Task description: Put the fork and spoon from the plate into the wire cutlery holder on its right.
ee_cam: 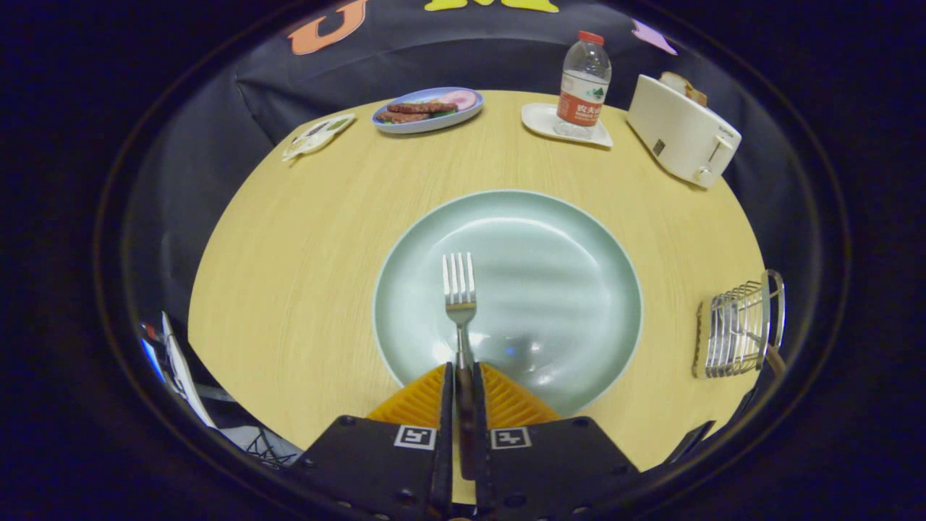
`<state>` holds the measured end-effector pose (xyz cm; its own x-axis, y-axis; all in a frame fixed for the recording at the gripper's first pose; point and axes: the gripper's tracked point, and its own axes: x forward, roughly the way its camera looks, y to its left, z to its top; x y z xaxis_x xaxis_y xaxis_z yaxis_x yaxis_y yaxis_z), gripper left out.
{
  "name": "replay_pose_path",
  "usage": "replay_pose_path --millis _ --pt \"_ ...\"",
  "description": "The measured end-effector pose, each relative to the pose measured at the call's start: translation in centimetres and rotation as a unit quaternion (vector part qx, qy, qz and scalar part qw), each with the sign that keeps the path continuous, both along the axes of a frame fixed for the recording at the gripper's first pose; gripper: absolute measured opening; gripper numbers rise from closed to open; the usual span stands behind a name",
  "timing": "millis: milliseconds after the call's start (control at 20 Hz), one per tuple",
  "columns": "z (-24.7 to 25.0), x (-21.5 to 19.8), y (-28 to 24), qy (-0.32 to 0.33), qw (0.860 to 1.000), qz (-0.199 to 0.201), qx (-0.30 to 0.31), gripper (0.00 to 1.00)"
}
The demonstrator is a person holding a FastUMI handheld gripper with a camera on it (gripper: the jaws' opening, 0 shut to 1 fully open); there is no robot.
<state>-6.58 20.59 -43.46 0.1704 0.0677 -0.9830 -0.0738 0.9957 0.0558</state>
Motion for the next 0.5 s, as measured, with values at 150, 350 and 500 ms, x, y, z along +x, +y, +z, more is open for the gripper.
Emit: replay_pose_path --millis 150,350,500 --pt "0.4 0.1 -0.2 0.005 1.0 0.008 0.001 0.01" --pt "2.7 0.6 -1.3 -0.006 1.0 0.019 0.001 0.01" --pt "5.9 0.9 -2.6 0.001 1.0 0.016 0.01 0.01"
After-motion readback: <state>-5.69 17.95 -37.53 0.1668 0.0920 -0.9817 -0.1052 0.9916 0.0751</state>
